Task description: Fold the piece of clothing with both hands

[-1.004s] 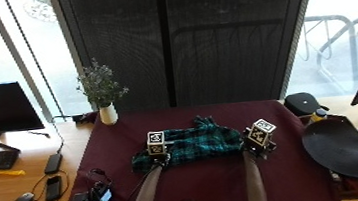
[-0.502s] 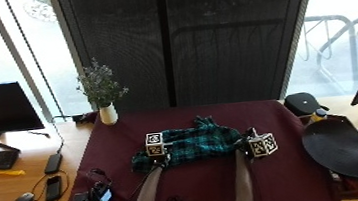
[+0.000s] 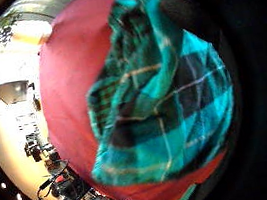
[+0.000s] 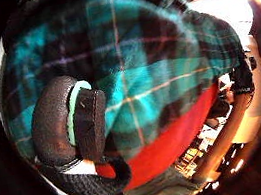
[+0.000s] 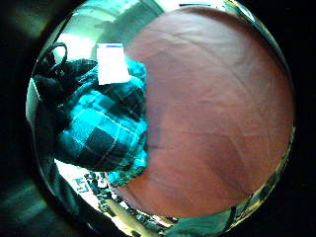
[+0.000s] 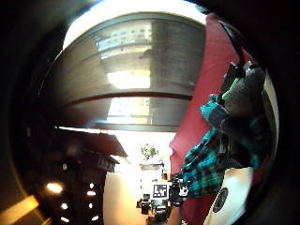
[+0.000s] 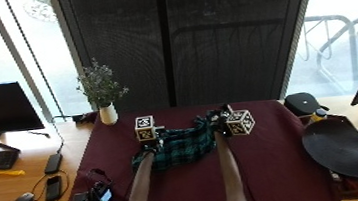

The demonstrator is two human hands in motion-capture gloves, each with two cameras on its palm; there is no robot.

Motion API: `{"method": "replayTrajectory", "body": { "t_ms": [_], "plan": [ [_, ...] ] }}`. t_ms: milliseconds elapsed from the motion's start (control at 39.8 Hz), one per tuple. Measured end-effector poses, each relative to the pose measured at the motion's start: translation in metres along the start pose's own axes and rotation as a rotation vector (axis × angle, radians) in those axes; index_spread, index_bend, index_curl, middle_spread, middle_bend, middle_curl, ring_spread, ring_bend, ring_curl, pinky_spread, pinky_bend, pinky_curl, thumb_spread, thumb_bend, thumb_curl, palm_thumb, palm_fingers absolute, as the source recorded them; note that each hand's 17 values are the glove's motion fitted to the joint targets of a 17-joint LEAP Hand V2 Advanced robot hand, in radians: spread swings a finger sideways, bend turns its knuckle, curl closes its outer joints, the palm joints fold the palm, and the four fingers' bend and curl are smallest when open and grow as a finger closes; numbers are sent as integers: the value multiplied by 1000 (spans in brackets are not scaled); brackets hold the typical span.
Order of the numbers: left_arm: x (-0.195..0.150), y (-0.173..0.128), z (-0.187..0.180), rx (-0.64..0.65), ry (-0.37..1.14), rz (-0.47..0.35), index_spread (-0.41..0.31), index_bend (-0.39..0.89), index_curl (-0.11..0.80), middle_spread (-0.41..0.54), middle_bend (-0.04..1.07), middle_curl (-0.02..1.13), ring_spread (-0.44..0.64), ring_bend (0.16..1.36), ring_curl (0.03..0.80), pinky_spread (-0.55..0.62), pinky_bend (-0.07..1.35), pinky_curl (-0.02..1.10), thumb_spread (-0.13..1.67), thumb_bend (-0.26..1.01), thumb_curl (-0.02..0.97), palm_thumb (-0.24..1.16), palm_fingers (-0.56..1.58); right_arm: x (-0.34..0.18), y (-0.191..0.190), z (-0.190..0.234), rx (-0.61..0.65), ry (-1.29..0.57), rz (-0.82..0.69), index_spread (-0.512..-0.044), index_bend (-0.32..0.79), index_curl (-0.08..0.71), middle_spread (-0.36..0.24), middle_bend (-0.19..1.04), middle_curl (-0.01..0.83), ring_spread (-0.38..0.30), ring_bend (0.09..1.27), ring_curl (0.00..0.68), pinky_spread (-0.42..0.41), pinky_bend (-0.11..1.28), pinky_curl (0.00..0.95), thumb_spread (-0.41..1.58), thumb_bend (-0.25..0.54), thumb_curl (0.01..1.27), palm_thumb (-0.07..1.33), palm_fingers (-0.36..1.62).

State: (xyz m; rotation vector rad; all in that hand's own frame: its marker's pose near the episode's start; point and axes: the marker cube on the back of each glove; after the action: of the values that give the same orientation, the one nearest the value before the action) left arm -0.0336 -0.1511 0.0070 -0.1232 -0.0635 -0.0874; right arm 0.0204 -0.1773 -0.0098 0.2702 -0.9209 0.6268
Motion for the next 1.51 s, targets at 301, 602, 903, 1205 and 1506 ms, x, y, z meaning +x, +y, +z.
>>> {"method": "replayTrajectory", "body": {
  "t_ms": [301, 602, 903, 1205, 1506],
  "plan": [
    [-59, 3, -90, 186, 78, -130, -95, 123, 317, -43, 225, 429, 122, 550, 356, 311, 369, 347, 1351, 10, 239, 256, 422, -89, 58, 130, 84, 442, -701, -288, 158, 387, -239, 143, 343, -298, 453, 393, -335, 618, 355, 551, -26, 584, 1079, 1114],
    [-111, 17, -80, 171, 155, -260, -101, 133, 312, -60, 249, 440, 106, 546, 351, 301, 340, 346, 1398, 50, 265, 381, 461, -82, 139, 236, -140, 818, -890, -302, 133, 372, -228, 151, 350, -306, 462, 402, -342, 623, 361, 528, -27, 612, 1076, 1129],
    [-119, 35, -66, 120, 152, -256, -102, 127, 307, -64, 243, 440, 102, 542, 347, 301, 328, 351, 1429, 60, 273, 439, 471, -39, 174, 290, -230, 1014, -957, -310, 122, 353, -227, 161, 362, -307, 467, 407, -346, 617, 363, 519, -31, 629, 1069, 1121],
    [-105, 28, -59, 114, 156, -208, -102, 127, 304, -65, 240, 444, 102, 541, 346, 299, 314, 354, 1444, 53, 276, 462, 472, -10, 191, 252, -896, 702, -753, -313, 22, 275, -215, 50, 319, -273, 561, 443, -322, 749, 409, 693, -23, 611, 1042, 846],
    [-65, 37, -66, 77, 82, -168, -102, 125, 299, -66, 245, 445, 95, 539, 344, 300, 302, 358, 1449, 45, 281, 483, 477, -53, 104, 122, -864, 1068, -681, -314, 172, 273, -172, 191, 318, -147, 472, 401, -66, 636, 363, 1024, -23, 551, 962, 651]
  ]
}}
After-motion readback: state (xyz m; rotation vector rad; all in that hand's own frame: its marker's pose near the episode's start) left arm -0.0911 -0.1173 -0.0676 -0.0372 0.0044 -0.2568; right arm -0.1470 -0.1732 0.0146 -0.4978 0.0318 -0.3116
